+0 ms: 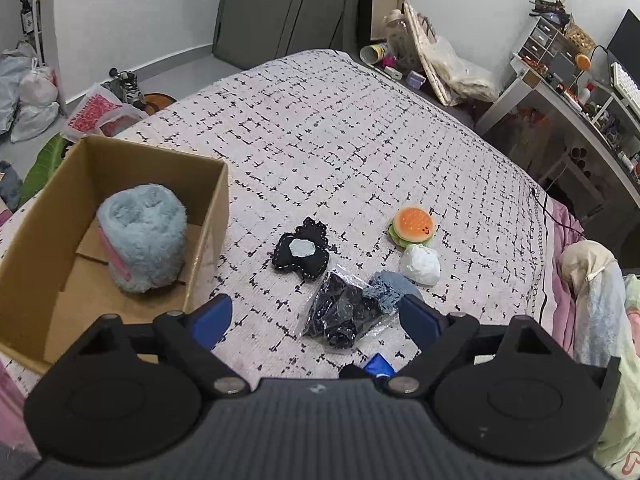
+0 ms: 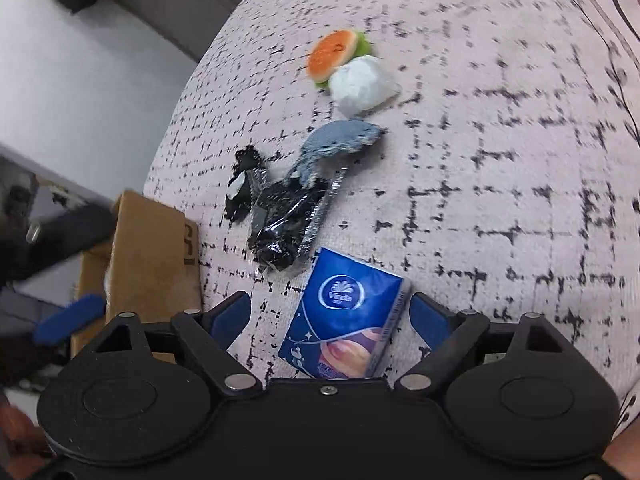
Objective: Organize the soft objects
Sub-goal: 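Grasp the blue Vinda tissue pack with the right tool while the left tool moves to the black bag, then lift the tissue pack with the right tool while the left tool grasps the black plush bag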
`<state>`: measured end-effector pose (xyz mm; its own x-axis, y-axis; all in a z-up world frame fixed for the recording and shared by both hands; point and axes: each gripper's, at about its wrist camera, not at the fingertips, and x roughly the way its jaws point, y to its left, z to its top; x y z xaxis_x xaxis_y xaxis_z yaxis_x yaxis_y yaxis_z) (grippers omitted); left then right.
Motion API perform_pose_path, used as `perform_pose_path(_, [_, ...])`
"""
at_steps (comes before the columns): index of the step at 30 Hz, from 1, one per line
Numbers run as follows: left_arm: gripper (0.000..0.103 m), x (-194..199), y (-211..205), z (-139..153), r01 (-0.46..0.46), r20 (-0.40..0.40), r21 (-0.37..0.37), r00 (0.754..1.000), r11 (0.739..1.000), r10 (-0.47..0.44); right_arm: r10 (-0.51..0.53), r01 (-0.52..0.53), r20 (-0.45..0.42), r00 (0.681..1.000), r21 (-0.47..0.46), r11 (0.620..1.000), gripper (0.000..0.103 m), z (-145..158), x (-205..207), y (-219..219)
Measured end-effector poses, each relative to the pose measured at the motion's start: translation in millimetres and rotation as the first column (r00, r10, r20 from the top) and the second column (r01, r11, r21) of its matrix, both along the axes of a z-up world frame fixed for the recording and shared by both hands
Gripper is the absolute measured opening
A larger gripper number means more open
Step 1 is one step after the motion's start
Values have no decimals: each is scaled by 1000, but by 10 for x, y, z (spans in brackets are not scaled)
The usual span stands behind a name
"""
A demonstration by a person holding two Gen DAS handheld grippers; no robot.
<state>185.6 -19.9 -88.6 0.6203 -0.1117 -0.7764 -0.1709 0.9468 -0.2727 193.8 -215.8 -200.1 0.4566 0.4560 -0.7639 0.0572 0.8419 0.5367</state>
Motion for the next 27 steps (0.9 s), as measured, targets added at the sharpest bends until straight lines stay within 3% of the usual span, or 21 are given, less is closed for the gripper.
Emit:
perform_pose_path(3, [90, 114, -6, -64, 12, -12, 3, 1000, 1000, -12, 39, -37, 19, 999, -84, 996, 75, 29, 4, 89])
perform_pose_path(4, [90, 148, -16, -84, 17, -15, 5, 1000, 1000, -17, 49, -46, 23, 999, -122, 991, 61, 41, 5, 114])
perform_pose_path(7, [90, 243, -67, -129, 37, -18, 7, 999, 999, -37, 50, -46, 21, 999, -151, 987, 56, 49, 46, 109])
perform_pose_path(10, [90, 330, -141, -181, 56, -21, -3, 998, 998, -56, -3, 6, 23, 1000, -134, 991, 55, 68, 51, 24])
perform_pose_path(27, [90, 456, -286, -563, 92, -16, -82, 996, 992, -93, -169, 183, 75, 983, -252, 950, 57, 138, 32, -327])
